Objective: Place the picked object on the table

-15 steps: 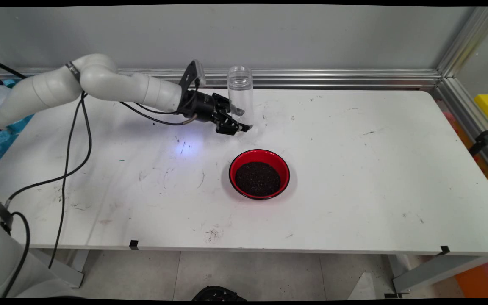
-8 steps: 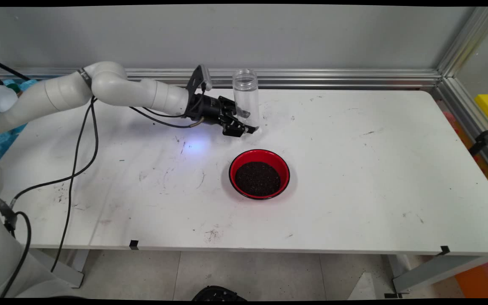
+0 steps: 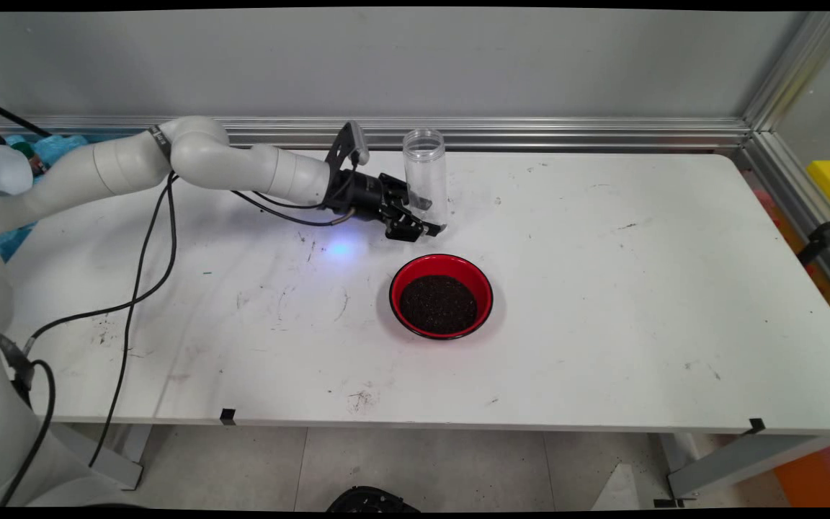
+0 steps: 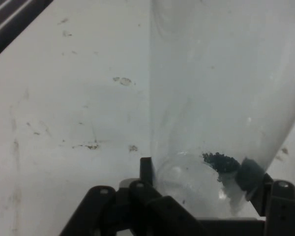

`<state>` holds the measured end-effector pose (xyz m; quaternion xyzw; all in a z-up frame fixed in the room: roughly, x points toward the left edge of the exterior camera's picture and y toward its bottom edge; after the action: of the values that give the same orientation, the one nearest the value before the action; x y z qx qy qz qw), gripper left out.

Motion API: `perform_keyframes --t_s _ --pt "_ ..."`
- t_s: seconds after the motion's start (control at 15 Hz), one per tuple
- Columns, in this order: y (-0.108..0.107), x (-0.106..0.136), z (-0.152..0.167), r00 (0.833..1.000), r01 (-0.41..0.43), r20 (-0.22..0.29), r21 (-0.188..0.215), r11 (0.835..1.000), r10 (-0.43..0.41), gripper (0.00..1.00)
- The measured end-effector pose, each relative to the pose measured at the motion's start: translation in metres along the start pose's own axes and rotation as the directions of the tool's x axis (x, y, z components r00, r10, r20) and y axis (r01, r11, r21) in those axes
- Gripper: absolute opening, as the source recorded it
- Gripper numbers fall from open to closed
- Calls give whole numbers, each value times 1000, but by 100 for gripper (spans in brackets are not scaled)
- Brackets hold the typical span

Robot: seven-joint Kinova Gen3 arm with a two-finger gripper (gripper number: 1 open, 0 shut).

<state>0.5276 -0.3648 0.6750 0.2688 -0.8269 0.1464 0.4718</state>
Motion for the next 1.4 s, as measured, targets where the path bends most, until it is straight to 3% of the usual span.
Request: perform_keyframes --t_s 1.33,1.4 --pt "4 -12 11 1000 -6 6 -13 1000 6 0" --pt "4 -13 11 1000 -7 6 -13 1000 7 100"
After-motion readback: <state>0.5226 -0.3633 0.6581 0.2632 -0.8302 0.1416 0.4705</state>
